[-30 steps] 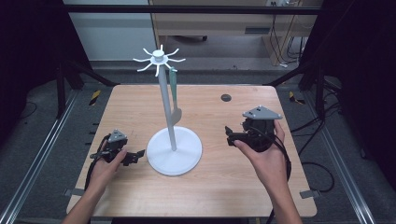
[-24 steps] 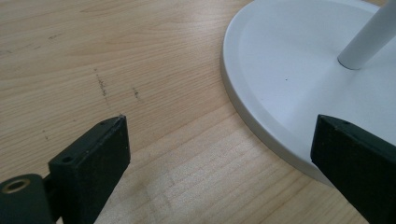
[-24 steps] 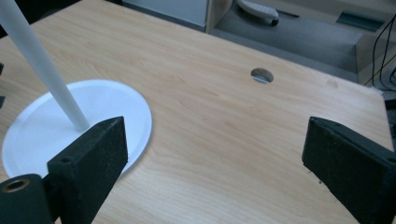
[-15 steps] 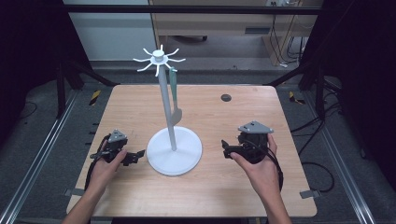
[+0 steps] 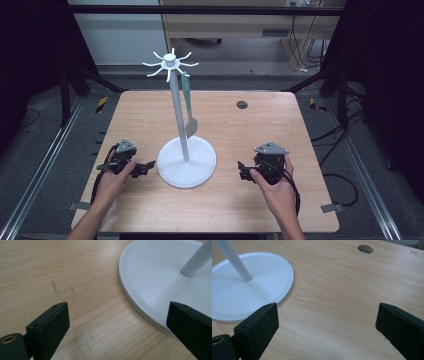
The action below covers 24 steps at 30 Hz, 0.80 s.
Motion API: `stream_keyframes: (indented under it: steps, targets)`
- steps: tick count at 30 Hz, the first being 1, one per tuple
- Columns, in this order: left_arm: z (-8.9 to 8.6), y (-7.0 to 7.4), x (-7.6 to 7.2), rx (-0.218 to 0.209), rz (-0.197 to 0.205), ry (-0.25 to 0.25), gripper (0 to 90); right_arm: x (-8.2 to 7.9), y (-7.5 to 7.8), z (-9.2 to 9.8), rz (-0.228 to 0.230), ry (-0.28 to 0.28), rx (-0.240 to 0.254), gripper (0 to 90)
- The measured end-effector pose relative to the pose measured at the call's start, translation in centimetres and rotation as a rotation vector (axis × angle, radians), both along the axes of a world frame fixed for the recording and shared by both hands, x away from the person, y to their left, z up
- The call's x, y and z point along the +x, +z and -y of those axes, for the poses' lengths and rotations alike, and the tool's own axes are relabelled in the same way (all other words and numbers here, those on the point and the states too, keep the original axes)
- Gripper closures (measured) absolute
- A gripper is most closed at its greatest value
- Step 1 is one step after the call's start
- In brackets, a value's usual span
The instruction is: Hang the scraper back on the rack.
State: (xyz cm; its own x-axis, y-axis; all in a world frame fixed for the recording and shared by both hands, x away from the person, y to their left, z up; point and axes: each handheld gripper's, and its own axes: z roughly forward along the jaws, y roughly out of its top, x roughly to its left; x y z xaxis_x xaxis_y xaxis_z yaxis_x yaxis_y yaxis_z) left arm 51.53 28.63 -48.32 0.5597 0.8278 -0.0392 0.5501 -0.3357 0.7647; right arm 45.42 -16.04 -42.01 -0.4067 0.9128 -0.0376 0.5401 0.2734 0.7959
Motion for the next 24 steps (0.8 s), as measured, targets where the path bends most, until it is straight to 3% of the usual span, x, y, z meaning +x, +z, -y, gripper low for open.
stream_keyframes:
  steps: [16,24]
  targets:
    - [0.0,0.0,0.0,0.001,0.000,-0.002,4.4,0.7,-4.0,-0.2,-0.080,-0.010,-0.009,7.8]
    - [0.0,0.0,0.0,0.000,-0.001,-0.002,4.4,1.6,-5.3,-0.4,-0.088,-0.019,0.002,8.1]
